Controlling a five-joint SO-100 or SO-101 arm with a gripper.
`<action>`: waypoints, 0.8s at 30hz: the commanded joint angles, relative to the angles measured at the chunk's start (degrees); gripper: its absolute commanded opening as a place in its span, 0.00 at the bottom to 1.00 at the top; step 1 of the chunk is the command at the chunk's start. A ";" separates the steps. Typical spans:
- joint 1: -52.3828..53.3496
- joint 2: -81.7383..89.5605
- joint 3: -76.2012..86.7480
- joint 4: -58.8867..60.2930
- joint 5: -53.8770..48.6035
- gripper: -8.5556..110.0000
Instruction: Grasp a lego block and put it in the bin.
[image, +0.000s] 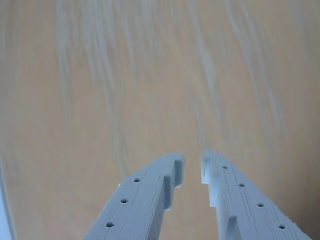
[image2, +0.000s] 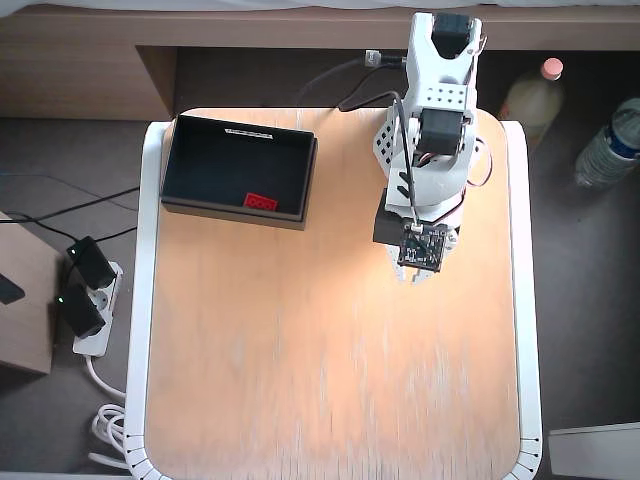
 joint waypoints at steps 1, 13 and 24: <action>-1.32 2.90 1.76 -2.37 -0.79 0.07; -2.37 8.26 12.48 -2.37 -2.46 0.07; -1.85 8.26 21.18 -2.37 -3.25 0.07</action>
